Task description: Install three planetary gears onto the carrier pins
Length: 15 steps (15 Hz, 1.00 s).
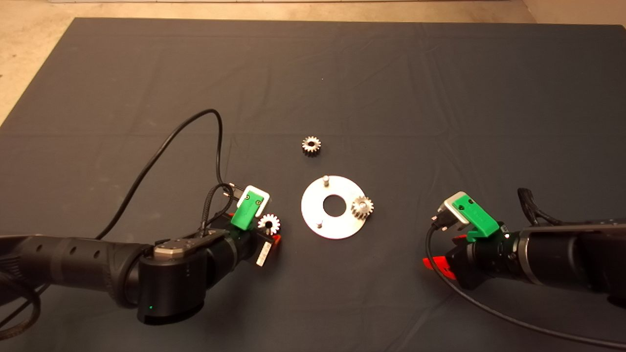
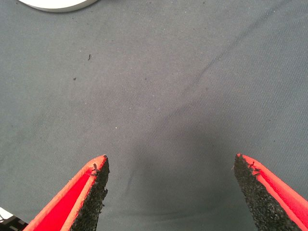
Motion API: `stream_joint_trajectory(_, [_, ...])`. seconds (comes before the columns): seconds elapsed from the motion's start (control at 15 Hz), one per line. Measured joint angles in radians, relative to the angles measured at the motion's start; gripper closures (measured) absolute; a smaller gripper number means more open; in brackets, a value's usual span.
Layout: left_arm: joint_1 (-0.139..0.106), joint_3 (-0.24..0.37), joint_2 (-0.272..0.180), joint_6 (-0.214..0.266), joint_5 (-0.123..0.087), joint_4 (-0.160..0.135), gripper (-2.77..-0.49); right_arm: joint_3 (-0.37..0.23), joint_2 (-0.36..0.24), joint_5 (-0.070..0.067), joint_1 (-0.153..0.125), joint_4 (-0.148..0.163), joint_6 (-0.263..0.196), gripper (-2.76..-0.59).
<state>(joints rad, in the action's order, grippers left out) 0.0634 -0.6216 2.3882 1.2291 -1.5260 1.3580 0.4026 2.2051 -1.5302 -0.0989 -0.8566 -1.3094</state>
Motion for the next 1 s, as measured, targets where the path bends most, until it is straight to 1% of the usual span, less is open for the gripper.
stream_joint_trajectory(0.07, [0.000,-0.008,0.002,0.000,0.003,-0.001,-2.07,0.000,0.000,0.000,0.000,0.000,0.000,-1.92])
stream_joint_trajectory(0.2, [0.000,-0.020,0.008,0.000,0.012,0.000,-1.96,0.000,0.000,0.000,0.000,0.000,0.000,-1.92])
stream_joint_trajectory(0.27, [0.000,-0.024,0.008,0.000,0.016,0.000,-1.95,0.000,0.000,0.000,0.000,0.000,0.000,-1.92])
stream_joint_trajectory(0.4, [0.000,-0.025,0.008,0.000,0.017,0.000,-1.82,0.000,0.000,0.000,0.000,0.000,0.000,-1.92])
stream_joint_trajectory(0.6, [0.000,-0.025,0.008,0.000,0.017,0.005,-1.82,0.000,0.000,0.000,0.000,0.000,0.000,-1.92])
stream_joint_trajectory(0.67, [0.000,-0.025,0.008,0.001,0.017,0.005,-1.78,0.000,0.000,0.000,0.000,0.000,0.000,-1.92])
stream_joint_trajectory(0.73, [0.000,-0.025,0.008,0.001,0.017,0.006,-1.69,0.000,0.000,0.000,0.000,0.000,0.000,-1.92])
stream_joint_trajectory(1.0, [0.000,-0.025,0.008,0.001,0.018,0.008,-1.67,0.000,0.000,0.000,0.000,0.000,0.000,-1.92])
